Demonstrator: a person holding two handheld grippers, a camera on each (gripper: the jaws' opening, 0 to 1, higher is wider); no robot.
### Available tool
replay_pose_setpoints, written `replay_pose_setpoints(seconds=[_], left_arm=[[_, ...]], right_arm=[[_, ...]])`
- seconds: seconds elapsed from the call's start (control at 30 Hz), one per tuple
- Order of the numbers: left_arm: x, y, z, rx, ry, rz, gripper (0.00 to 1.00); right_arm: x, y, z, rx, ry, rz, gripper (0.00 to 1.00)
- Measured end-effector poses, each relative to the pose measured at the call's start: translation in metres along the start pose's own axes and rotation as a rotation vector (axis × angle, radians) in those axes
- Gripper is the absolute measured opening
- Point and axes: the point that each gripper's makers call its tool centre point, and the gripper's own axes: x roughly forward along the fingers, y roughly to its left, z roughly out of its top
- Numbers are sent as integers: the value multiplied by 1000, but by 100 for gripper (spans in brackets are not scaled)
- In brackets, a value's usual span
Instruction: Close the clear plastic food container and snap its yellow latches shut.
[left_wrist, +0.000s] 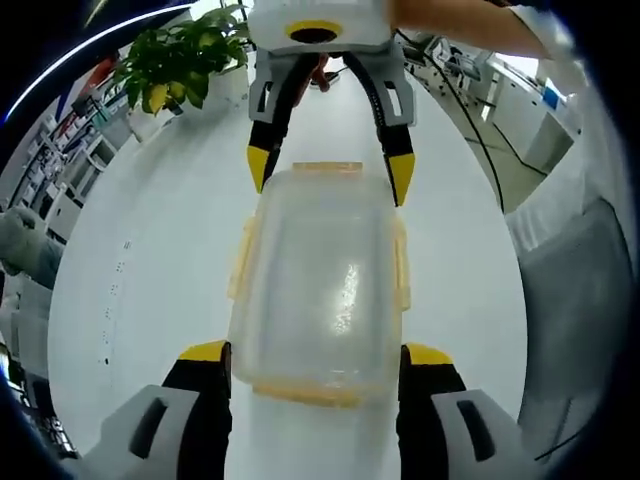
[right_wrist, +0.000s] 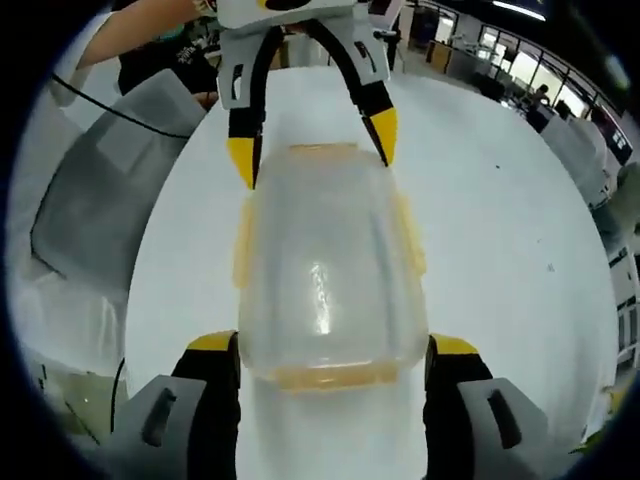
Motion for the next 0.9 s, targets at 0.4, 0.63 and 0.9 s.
replay_pose_setpoints(seconds=[0.4, 0.63, 0.9], left_arm=[[1, 2, 0, -13, -7, 16, 63], [-8, 2, -20, -25, 32, 26, 63], [-22, 2, -46, -70, -24, 37, 63]], right_arm=[[0, -1, 1, -3, 3, 0, 72], [12, 2, 22, -15, -17, 10, 72], [26, 5, 45, -34, -8, 22, 72]])
